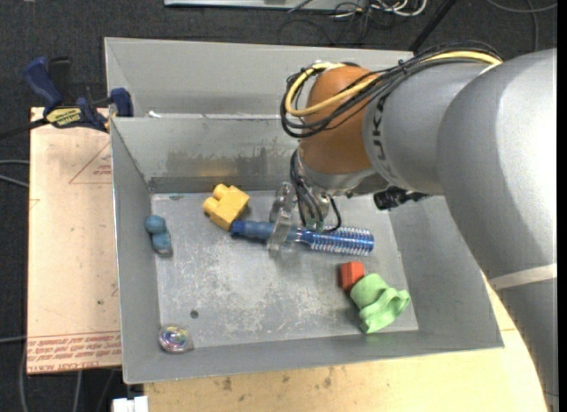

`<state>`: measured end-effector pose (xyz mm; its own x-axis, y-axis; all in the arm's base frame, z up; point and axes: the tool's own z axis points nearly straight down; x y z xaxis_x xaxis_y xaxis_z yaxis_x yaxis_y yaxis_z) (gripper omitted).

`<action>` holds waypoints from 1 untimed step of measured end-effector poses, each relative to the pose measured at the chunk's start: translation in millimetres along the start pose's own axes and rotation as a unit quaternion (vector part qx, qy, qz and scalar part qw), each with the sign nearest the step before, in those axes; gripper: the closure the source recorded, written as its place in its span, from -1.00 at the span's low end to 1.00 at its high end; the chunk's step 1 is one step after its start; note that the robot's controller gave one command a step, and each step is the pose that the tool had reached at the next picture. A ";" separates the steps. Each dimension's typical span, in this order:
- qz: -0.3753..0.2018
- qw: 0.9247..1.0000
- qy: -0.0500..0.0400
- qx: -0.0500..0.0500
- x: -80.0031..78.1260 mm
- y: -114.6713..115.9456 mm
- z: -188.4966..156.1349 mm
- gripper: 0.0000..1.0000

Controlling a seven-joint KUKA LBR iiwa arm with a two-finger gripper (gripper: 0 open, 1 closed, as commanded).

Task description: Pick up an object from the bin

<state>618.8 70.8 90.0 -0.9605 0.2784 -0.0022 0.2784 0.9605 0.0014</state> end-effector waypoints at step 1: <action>-0.082 0.997 -0.002 -0.001 60.0 28.9 17.1 1.00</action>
Offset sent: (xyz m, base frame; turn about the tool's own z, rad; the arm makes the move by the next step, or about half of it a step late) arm -0.0516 0.0426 -0.0200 -0.1623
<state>569.2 115.2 72.8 -0.9931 0.1174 -0.0072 0.1174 0.9931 0.0025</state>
